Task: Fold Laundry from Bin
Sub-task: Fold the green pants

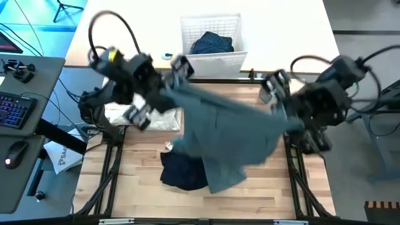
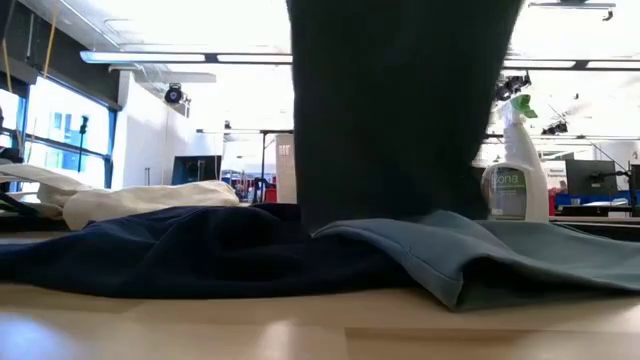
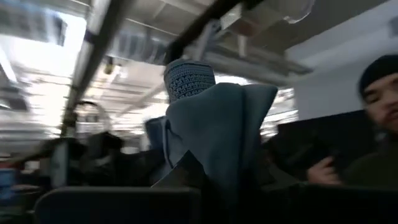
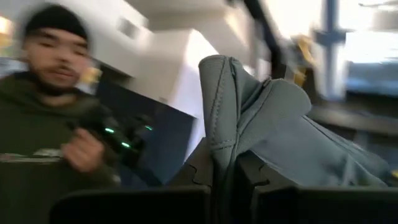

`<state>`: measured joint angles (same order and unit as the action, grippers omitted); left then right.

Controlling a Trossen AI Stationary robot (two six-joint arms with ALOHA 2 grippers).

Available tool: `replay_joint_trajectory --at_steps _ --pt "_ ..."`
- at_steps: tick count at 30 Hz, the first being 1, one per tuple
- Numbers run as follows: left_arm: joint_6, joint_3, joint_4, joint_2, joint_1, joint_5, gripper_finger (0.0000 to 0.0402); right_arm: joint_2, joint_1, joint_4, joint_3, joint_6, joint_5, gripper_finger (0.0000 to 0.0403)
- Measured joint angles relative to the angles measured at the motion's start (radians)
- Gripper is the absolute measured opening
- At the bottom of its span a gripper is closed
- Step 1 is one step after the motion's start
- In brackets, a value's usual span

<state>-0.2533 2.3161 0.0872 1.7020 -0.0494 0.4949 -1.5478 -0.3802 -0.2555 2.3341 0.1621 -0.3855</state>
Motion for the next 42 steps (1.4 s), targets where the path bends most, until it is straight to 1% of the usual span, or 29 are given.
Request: replay_joint_trajectory --at_steps 2,5,7,8,9,10,12,14,16,17,20,22,24,26,28,31,33,36,38,40,42 --pt "-0.005 0.000 0.026 0.020 -0.071 -0.032 0.0027 -0.033 -0.043 0.070 0.000 0.026 -0.060 0.0007" --pt "-0.002 0.019 0.069 0.069 -0.156 -0.045 0.0027 -0.086 -0.115 0.197 0.000 0.129 -0.138 0.0007" --pt "0.033 0.035 0.114 0.116 -0.185 -0.054 0.0027 -0.113 -0.157 0.244 0.005 0.240 -0.141 0.0007" --pt "0.058 0.030 0.147 0.137 -0.191 -0.067 0.0027 -0.118 -0.173 0.262 0.012 0.292 -0.121 0.0007" --pt "0.093 0.030 0.158 0.151 -0.190 -0.085 0.0027 -0.119 -0.187 0.305 0.008 0.339 -0.074 0.0007" --pt "0.133 0.032 0.137 0.153 -0.180 -0.111 0.0027 -0.119 -0.201 0.355 0.003 0.386 0.010 0.0007" --pt "0.200 0.037 0.106 0.142 -0.126 -0.155 0.0027 -0.111 -0.210 0.379 0.016 0.467 0.221 0.0007" --pt "0.264 0.031 0.051 0.081 -0.047 -0.204 0.0027 -0.074 -0.210 0.386 0.013 0.546 0.477 0.0007" --pt "0.290 0.038 -0.024 0.011 0.043 -0.220 0.0027 -0.020 -0.190 0.347 0.006 0.600 0.732 0.0007" --pt "0.290 0.038 -0.039 -0.003 0.085 -0.224 0.0026 -0.009 -0.175 0.325 0.006 0.620 0.827 0.0006" --pt "0.270 0.038 -0.075 0.008 0.211 -0.189 0.0026 0.005 -0.149 0.262 0.011 0.664 0.996 0.0006" --pt "0.255 0.038 -0.075 0.039 0.272 -0.128 0.0026 0.024 -0.139 0.250 0.011 0.658 1.082 0.0006" --pt "0.194 0.038 -0.053 0.067 0.308 -0.048 0.0026 0.039 -0.138 0.231 0.011 0.638 1.146 0.0006" --pt "0.102 0.037 -0.021 0.086 0.316 0.027 0.0026 0.040 -0.169 0.196 0.011 0.586 1.151 0.0006" --pt "0.040 0.037 0.000 0.090 0.296 0.102 0.0026 0.040 -0.228 0.143 0.011 0.511 1.148 0.0006" --pt "0.035 0.037 0.002 0.089 0.227 0.167 0.0026 0.038 -0.316 0.097 0.011 0.422 1.150 0.0006" --pt "0.036 0.035 -0.007 0.085 0.166 0.176 0.0026 0.023 -0.378 0.079 0.011 0.377 1.120 0.0006" --pt "0.021 0.037 -0.002 0.077 0.051 0.174 0.0026 -0.020 -0.453 0.068 0.010 0.329 0.998 0.0006" --pt "-0.012 0.034 0.019 0.075 -0.036 0.147 0.0026 -0.057 -0.490 0.083 0.009 0.334 0.861 0.0006" --pt "-0.052 0.033 0.040 0.081 -0.129 0.081 0.0026 -0.104 -0.512 0.162 0.007 0.395 0.711 0.0006" --pt "-0.047 0.032 0.089 0.109 -0.228 -0.015 0.0026 -0.159 -0.522 0.289 0.006 0.521 0.616 0.0007"
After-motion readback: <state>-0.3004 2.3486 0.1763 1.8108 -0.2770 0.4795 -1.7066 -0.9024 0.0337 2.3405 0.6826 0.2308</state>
